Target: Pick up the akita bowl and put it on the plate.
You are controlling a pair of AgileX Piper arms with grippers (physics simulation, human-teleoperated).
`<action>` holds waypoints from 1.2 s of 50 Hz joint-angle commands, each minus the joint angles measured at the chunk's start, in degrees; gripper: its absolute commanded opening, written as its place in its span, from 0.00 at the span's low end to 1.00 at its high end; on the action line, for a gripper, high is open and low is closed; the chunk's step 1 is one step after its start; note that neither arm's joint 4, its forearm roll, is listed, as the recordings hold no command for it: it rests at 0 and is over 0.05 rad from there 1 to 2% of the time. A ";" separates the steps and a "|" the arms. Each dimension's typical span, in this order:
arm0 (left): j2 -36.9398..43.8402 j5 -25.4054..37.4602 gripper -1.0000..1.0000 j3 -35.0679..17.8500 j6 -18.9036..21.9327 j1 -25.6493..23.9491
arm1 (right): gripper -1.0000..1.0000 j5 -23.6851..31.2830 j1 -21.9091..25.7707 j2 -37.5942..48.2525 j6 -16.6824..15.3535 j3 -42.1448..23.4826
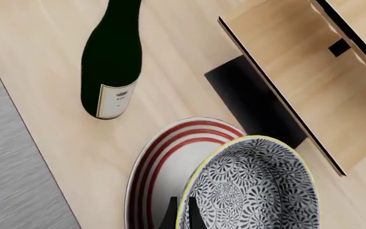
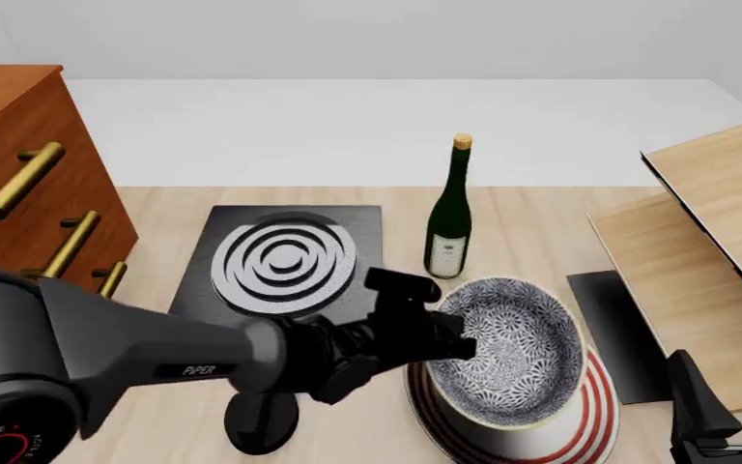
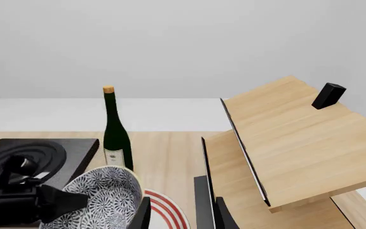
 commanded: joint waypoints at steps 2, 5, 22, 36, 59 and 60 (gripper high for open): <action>2.01 -0.09 0.00 -0.98 0.26 -0.42 | 1.00 0.00 0.01 0.00 0.00 0.00; 2.34 -0.01 0.00 -0.89 -0.03 -0.71 | 1.00 0.00 0.00 0.00 0.00 0.00; 3.44 -0.24 0.00 -0.81 -0.34 -0.87 | 1.00 0.00 0.01 0.00 0.00 0.00; -1.63 -1.00 1.00 2.48 0.38 -2.65 | 1.00 0.00 -0.01 -0.01 0.00 0.00; -23.92 4.02 1.00 5.56 3.59 1.36 | 1.00 0.00 0.01 0.01 0.00 0.00; -24.46 4.37 1.00 5.52 4.01 1.41 | 1.00 0.00 0.00 0.00 0.00 0.00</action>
